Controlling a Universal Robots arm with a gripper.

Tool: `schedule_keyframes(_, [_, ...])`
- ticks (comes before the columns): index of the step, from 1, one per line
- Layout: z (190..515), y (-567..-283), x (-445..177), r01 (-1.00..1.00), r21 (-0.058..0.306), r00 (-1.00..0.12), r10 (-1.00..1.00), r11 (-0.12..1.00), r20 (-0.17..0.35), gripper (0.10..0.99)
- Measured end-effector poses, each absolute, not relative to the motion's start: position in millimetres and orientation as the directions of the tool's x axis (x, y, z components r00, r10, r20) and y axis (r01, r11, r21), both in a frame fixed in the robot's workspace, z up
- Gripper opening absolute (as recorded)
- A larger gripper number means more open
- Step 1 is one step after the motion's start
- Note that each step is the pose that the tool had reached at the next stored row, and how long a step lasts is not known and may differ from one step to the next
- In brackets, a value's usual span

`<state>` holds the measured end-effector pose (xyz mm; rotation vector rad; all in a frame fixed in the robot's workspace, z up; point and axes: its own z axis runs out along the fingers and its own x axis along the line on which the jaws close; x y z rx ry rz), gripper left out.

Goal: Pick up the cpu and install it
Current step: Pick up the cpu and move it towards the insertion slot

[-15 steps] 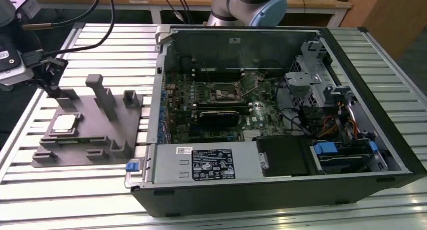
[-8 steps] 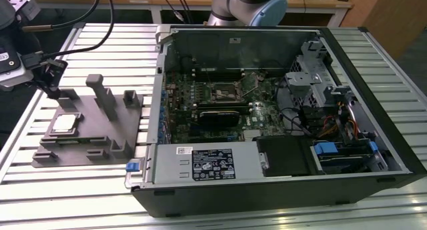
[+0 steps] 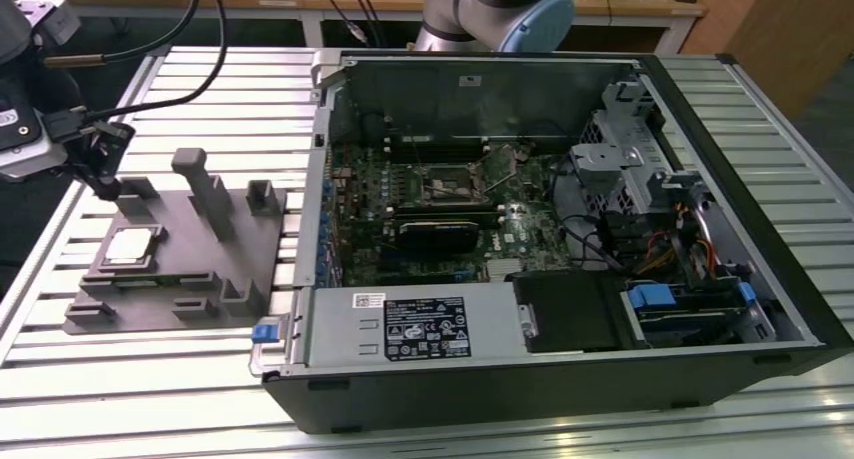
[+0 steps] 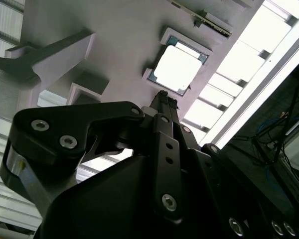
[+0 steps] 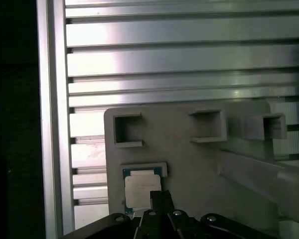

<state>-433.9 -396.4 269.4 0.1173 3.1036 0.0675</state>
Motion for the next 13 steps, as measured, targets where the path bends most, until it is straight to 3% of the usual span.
schedule_keyframes(13, [260.6, -398.6, -435.8, 0.075, 0.045, -0.997, 0.076, 0.996, -0.033, 0.106])
